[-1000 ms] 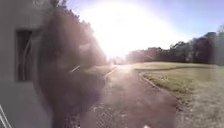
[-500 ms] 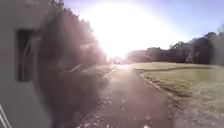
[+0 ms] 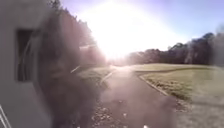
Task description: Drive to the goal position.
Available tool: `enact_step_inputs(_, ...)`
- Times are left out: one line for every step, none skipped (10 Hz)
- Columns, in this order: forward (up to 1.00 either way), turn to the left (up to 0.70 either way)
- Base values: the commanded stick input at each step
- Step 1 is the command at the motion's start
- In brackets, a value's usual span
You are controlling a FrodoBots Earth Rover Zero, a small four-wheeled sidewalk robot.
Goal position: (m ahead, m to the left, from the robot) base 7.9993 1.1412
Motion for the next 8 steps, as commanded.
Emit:
enact_step_inputs(0.7,0.0)
enact_step_inputs(0.7,0.0)
enact_step_inputs(0.7,0.0)
enact_step_inputs(0.7,0.0)
enact_step_inputs(0.7,0.0)
enact_step_inputs(0.7,0.0)
enact_step_inputs(0.7,0.0)
enact_step_inputs(0.7,0.0)
